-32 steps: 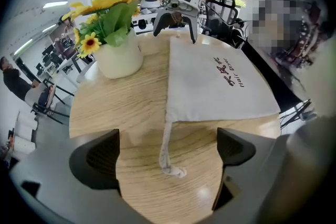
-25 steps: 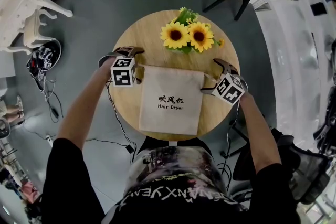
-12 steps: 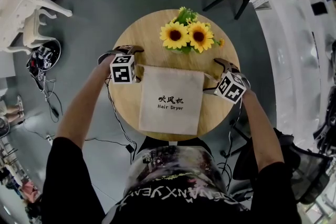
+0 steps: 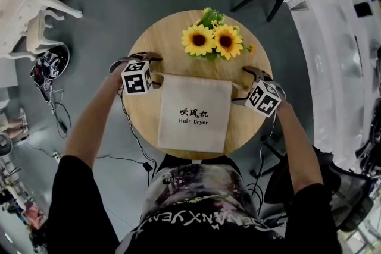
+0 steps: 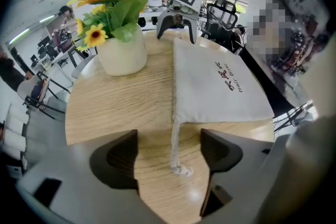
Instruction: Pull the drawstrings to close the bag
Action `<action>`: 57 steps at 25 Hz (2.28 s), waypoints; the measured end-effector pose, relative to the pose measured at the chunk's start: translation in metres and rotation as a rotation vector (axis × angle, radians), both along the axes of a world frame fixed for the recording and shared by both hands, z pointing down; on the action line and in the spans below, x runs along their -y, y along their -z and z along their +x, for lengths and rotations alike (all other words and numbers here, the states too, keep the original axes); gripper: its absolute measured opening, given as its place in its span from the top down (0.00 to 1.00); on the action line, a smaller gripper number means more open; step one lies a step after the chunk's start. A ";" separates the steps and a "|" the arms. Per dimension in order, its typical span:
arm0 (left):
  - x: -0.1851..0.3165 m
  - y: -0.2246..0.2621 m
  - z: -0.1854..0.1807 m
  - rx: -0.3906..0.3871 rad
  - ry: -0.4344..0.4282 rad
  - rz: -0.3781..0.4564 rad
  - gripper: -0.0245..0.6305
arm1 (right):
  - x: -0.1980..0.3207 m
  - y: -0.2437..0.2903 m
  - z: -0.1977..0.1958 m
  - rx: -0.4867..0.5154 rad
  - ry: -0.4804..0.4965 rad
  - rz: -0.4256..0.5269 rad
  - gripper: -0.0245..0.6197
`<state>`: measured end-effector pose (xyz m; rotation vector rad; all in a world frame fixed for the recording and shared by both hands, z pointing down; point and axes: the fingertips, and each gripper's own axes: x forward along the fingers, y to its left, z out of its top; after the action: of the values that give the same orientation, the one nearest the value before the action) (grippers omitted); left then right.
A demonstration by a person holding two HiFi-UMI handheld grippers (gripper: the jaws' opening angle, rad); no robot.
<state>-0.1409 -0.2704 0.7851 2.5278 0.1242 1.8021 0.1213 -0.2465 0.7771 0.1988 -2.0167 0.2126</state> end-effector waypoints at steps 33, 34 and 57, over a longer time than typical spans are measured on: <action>-0.019 0.001 -0.003 0.101 0.272 0.133 0.93 | -0.013 0.009 -0.006 -0.131 -0.025 0.135 0.96; -0.019 0.002 -0.003 0.098 0.290 0.138 0.93 | -0.013 0.008 -0.006 -0.135 -0.036 0.142 0.96; -0.013 0.061 -0.009 -0.113 0.664 0.363 0.93 | -0.007 0.057 0.001 -0.129 -0.280 0.328 0.96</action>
<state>-0.1499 -0.2577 0.7241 2.4329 -0.9958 1.4991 0.1223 -0.2396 0.7200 0.6866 -1.8811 0.0406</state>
